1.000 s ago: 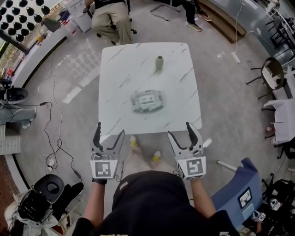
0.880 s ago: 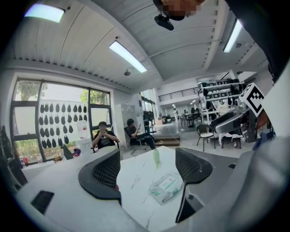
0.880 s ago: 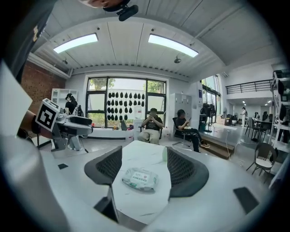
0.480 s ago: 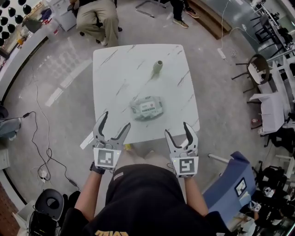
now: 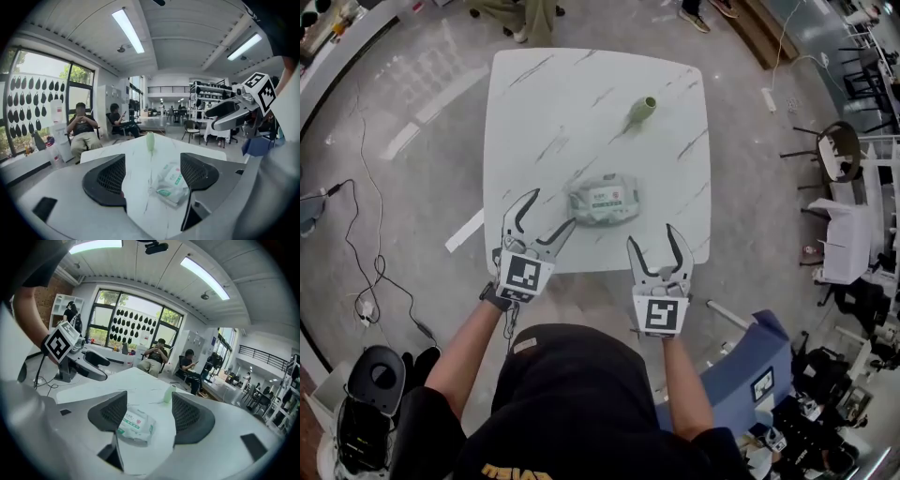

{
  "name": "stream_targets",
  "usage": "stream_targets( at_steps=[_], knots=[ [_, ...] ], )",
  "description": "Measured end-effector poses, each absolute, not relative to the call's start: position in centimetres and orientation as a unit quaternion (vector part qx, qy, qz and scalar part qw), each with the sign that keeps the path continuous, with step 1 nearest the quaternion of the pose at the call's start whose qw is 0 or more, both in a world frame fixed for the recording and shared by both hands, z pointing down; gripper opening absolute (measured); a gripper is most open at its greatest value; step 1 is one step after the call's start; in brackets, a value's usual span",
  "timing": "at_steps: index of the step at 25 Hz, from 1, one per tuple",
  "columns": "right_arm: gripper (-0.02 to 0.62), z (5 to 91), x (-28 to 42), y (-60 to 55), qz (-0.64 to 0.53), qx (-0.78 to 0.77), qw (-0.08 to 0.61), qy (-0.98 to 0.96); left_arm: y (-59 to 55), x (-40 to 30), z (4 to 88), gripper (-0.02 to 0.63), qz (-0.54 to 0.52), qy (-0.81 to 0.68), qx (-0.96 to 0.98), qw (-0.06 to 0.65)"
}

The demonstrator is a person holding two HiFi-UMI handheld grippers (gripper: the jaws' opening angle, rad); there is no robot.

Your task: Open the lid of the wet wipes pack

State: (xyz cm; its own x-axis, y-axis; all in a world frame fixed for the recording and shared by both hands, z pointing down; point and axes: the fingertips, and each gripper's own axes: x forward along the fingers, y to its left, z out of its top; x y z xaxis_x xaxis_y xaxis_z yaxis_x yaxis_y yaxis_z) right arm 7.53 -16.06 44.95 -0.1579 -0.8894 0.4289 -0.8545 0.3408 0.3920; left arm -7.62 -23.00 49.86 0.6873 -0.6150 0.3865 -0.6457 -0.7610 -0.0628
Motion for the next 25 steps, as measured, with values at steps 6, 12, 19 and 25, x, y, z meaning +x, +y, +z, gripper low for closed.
stream_targets(
  at_steps=[6,12,19,25],
  knots=[
    [0.295,49.3,8.7,-18.0,-0.023,0.557,0.322,-0.766,-23.2,-5.5,54.1,0.374,0.223,-0.341,0.912,0.050],
    [0.295,54.7,9.3,-19.3,-0.018,0.543,0.353,-0.762,-23.8,-3.5,58.1,0.374,0.247,-0.332,0.909,0.051],
    [0.291,59.0,8.3,-20.3,-0.032,0.511,0.389,-0.766,-24.1,-2.4,63.1,0.365,0.290,-0.326,0.897,0.068],
    [0.282,62.4,7.0,-21.3,-0.069,0.470,0.435,-0.765,-24.3,-1.6,65.1,0.337,0.311,-0.319,0.894,0.051]
  ],
)
